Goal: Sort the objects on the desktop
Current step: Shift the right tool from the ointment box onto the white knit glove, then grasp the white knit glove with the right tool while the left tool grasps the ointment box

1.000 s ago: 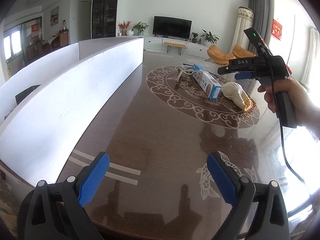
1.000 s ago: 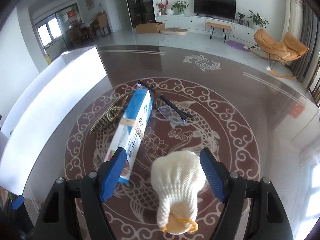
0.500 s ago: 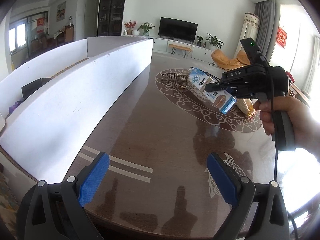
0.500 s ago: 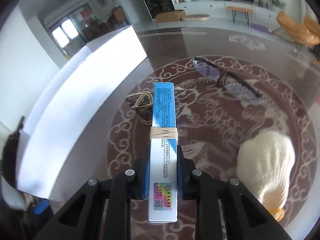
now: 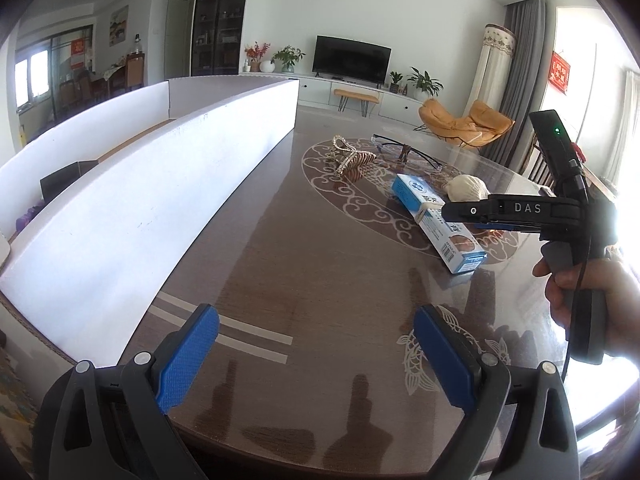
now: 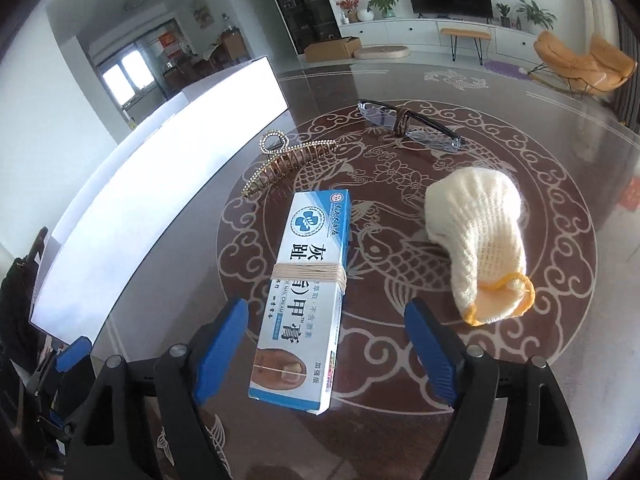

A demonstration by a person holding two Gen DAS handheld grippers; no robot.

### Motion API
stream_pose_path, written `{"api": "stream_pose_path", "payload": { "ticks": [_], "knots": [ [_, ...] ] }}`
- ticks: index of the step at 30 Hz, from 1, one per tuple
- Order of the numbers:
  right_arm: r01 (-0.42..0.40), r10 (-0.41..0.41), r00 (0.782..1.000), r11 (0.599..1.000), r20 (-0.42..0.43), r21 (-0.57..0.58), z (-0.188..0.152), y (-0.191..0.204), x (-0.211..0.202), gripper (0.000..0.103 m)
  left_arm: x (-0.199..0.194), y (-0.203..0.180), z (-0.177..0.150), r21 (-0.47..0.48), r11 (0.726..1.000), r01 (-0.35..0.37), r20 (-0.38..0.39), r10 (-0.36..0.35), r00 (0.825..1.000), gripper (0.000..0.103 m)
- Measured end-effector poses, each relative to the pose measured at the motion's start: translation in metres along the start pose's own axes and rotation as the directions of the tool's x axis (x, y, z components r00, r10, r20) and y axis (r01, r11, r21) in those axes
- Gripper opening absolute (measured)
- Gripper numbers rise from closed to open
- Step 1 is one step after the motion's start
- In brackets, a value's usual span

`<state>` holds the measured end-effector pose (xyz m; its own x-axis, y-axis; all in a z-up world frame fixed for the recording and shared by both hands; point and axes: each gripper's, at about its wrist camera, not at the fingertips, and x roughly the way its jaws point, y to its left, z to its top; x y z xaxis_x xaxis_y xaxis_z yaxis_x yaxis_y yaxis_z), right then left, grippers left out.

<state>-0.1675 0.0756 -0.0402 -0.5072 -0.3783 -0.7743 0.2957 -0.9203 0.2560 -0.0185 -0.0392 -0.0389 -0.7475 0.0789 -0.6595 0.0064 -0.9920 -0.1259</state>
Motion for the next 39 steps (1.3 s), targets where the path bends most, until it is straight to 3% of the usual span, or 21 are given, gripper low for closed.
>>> {"api": "stream_pose_path", "payload": {
  "ticks": [4,11,14,17,18,23,26,29,34,36,39],
  "knots": [
    [0.036,-0.038,0.998,0.998,-0.045,-0.052,-0.001,0.01,0.024,0.084,-0.005,-0.007,-0.003,0.035,0.999,-0.007,0.009,0.007,1.0,0.099],
    [-0.014,0.006,0.998,0.991,-0.056,-0.132,-0.01,0.049,0.033,0.084,-0.004,-0.003,-0.004,0.025,1.0,-0.009,-0.004,0.009,1.0,0.099],
    [0.008,-0.01,1.0,0.991,-0.009,-0.135,-0.006,0.047,0.014,0.084,-0.005,0.0,-0.005,0.022,1.0,-0.014,-0.001,0.014,1.0,0.099],
    [0.116,-0.103,0.99,0.984,0.093,-0.135,0.006,0.025,-0.016,0.089,-0.003,0.002,-0.005,0.008,1.0,-0.011,-0.007,0.011,1.0,0.099],
    [0.167,-0.153,0.981,0.979,0.118,-0.12,0.012,0.013,-0.024,0.097,-0.002,0.003,-0.005,0.002,1.0,-0.007,-0.011,0.007,1.0,0.099],
    [0.354,-0.347,0.93,0.935,0.123,-0.036,0.017,-0.063,-0.04,0.099,-0.005,0.004,-0.006,-0.005,1.0,-0.003,0.004,0.003,1.0,0.099],
    [0.336,-0.332,0.938,0.942,0.094,-0.026,0.011,-0.082,-0.04,0.099,-0.004,0.004,-0.005,-0.011,1.0,0.003,-0.002,-0.003,1.0,0.099],
    [0.289,-0.284,0.955,0.955,0.08,-0.066,0.009,-0.076,-0.029,0.099,0.001,0.0,-0.005,-0.013,1.0,0.008,-0.021,-0.008,1.0,0.099],
    [0.295,-0.294,0.955,0.946,0.028,-0.135,0.022,-0.064,0.021,0.099,-0.003,-0.013,-0.006,0.038,0.999,-0.007,-0.023,0.008,1.0,0.099],
    [0.273,-0.272,0.962,0.952,0.026,-0.14,0.026,-0.067,0.033,0.098,-0.006,-0.017,-0.007,0.06,0.998,-0.018,-0.016,0.019,1.0,0.099],
    [0.255,-0.253,0.967,0.964,0.042,-0.078,0.033,-0.072,0.034,0.069,-0.008,-0.018,-0.009,0.073,0.997,-0.025,-0.017,0.026,1.0,0.099]
  ]
}}
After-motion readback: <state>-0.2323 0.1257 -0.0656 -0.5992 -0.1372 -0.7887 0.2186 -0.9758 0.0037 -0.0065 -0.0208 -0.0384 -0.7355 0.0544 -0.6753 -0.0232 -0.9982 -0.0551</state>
